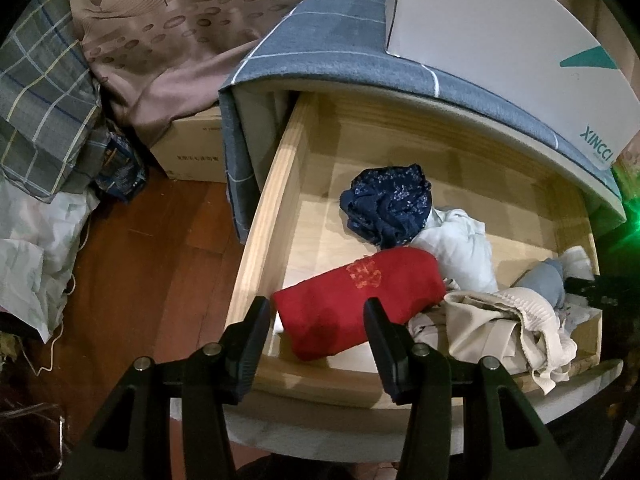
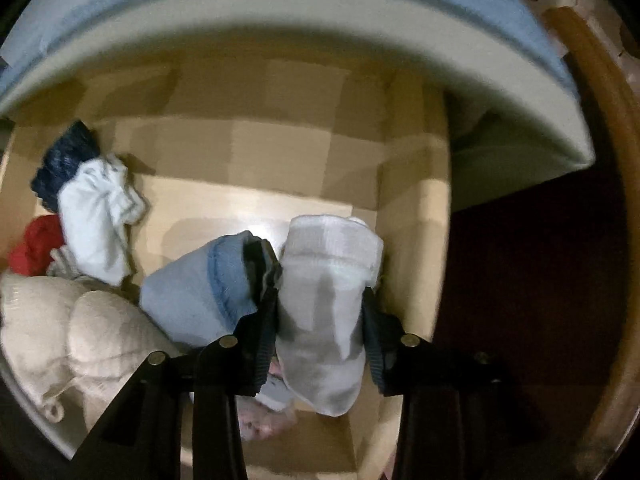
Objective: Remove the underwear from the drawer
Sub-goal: 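Grasp the white rolled underwear with the right tool and lift it slightly, then reach the left tool into the drawer and grasp the red underwear while the right tool holds the white underwear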
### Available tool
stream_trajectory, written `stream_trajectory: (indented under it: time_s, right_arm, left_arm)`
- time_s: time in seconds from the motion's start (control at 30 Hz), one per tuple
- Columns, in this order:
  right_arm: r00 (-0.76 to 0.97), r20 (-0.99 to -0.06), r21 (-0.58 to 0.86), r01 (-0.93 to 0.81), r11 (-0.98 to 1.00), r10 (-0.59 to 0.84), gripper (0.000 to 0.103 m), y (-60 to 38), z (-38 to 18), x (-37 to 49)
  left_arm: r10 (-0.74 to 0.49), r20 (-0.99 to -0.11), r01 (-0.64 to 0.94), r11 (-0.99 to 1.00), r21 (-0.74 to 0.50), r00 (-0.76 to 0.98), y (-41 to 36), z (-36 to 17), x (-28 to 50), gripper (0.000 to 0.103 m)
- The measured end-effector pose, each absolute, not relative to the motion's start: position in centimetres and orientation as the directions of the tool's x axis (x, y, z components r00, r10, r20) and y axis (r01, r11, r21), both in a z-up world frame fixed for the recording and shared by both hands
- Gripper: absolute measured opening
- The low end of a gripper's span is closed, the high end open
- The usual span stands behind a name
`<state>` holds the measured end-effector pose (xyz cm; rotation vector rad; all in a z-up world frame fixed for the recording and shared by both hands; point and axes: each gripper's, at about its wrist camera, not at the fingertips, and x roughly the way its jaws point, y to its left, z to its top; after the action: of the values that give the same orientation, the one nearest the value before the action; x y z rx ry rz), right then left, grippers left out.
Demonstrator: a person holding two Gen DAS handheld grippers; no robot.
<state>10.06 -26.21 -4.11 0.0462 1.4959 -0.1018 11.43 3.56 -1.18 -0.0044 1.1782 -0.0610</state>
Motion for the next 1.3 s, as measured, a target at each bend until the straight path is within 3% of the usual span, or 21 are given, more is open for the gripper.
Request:
stream_trajectory:
  time_s: [0.4, 0.7, 0.9, 1.0, 1.3]
  right_arm:
    - [0.158, -0.979, 0.147, 0.092, 0.985, 0.132, 0.036, -25.0, 2.6, 7.2]
    - [0.218, -0.970, 0.136, 0.135, 0.981, 0.104, 0.036, -24.0, 0.5, 5.8]
    - [0.250, -0.962, 0.153, 0.177, 0.972, 0.106, 0.037, -24.7, 0.0, 5.2]
    - [0.247, -0.961, 0.174, 0.196, 0.965, 0.123, 0.037, -25.1, -0.3, 5.3]
    - [0.251, -0.954, 0.222, 0.218, 0.950, 0.166, 0.039, -25.7, -0.7, 5.4]
  left_arm:
    - [-0.093, -0.936, 0.073, 0.995, -0.072, 0.341, 3.7, -1.6, 11.8, 0.049]
    - [-0.066, -0.947, 0.238, 0.971, 0.012, 0.316, 3.1, -1.0, 13.2, 0.049]
    - [-0.123, -0.962, 0.346, 0.938, -0.032, 0.244, 2.1, -1.0, 14.8, 0.049]
    - [-0.106, -0.973, 0.405, 0.914, -0.015, 0.204, 1.1, -1.7, 15.2, 0.059]
    - [-0.135, -0.991, 0.489, 0.866, -0.107, 0.022, -1.1, -5.2, 16.2, 0.060]
